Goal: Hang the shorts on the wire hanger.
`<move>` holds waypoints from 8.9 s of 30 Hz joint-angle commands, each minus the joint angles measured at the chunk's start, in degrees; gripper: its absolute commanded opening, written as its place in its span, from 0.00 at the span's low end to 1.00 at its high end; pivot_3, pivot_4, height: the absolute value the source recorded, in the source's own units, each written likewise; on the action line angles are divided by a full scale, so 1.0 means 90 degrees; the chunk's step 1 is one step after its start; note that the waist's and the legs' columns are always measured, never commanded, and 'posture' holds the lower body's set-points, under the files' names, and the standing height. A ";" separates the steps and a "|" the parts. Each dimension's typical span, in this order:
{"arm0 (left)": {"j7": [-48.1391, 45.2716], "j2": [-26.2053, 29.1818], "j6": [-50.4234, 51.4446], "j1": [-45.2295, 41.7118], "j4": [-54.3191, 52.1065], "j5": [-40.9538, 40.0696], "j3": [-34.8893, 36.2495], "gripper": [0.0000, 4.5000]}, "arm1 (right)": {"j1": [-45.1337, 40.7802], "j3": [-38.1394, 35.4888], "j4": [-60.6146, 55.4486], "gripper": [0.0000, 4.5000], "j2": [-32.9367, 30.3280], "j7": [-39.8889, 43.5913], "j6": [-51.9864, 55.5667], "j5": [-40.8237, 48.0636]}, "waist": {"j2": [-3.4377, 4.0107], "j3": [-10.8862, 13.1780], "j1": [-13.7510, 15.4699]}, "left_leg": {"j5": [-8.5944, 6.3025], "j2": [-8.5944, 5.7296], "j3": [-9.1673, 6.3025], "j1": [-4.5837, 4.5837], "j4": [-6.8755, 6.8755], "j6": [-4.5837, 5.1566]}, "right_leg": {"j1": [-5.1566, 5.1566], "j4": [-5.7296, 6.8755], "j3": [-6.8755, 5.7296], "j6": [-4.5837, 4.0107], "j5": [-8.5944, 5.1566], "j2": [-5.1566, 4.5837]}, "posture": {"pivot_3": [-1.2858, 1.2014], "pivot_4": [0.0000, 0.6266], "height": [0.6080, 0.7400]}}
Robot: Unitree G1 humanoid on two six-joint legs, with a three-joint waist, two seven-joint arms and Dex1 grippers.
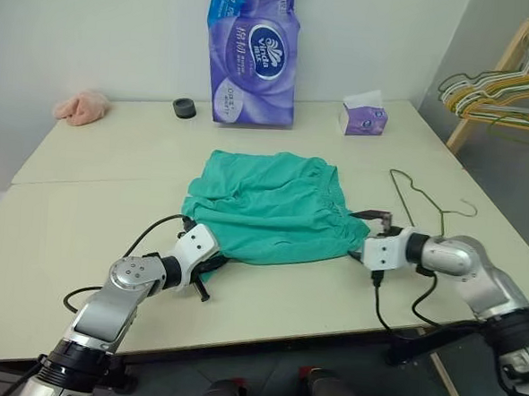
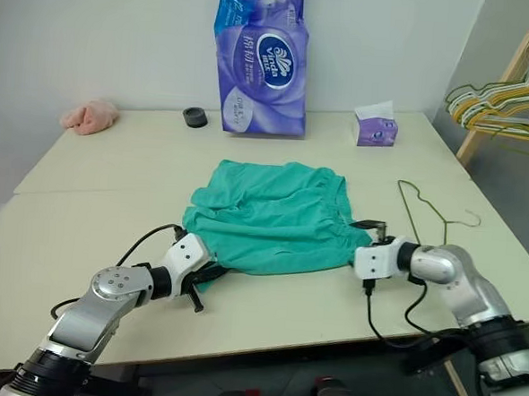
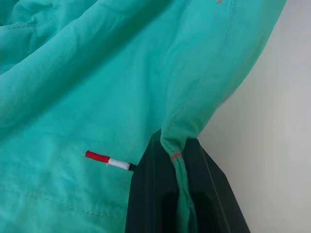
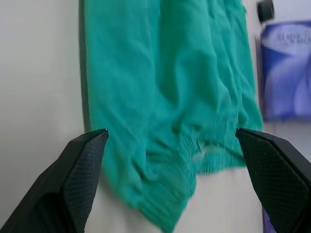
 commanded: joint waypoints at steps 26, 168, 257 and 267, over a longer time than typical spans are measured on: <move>-0.0092 0.0234 -0.0190 -0.0798 0.0467 -0.0409 0.1011 0.00 | 0.0006 0.0046 -0.0129 0.94 -0.0186 0.0161 -0.0268 0.0095 | -0.0002 -0.0001 -0.0004 | 0.0000 0.0022 -0.0006 0.0003 0.0005 -0.0003 | 0.0001 0.0008 -0.0002 -0.0033 0.0017 0.0013 | 0.47 0.10 1.00; -0.3076 0.2869 0.0613 0.0312 -0.2006 -0.2785 0.1806 1.00 | 0.0179 -0.2888 -0.2984 1.00 -0.0218 0.1999 0.6158 0.5046 | -0.0109 -0.0045 0.0110 | -0.0035 0.0042 0.0171 -0.0081 0.0116 0.0029 | -0.0195 0.0176 0.0121 -0.0051 0.0042 0.0045 | 0.48 0.10 1.00; -0.4083 0.1716 0.1761 -0.2786 0.1728 -0.1918 0.0487 1.00 | -0.1927 -0.0646 -0.1352 0.01 0.0815 0.0809 0.0401 0.1943 | -0.0071 -0.0103 -0.0528 | -0.0047 0.0035 0.0151 -0.0093 0.0103 0.0031 | -0.0172 0.0109 0.0129 -0.0020 0.0060 0.0037 | 0.45 0.11 1.00; -0.4044 0.1539 0.1814 -0.2685 0.1506 -0.1990 0.0411 0.67 | -0.1842 -0.0740 -0.1668 0.00 0.0979 0.0934 0.0763 0.2135 | -0.0071 -0.0103 -0.0524 | -0.0047 0.0035 0.0151 -0.0093 0.0103 0.0031 | -0.0172 0.0110 0.0129 -0.0020 0.0060 0.0036 | 0.45 0.11 1.00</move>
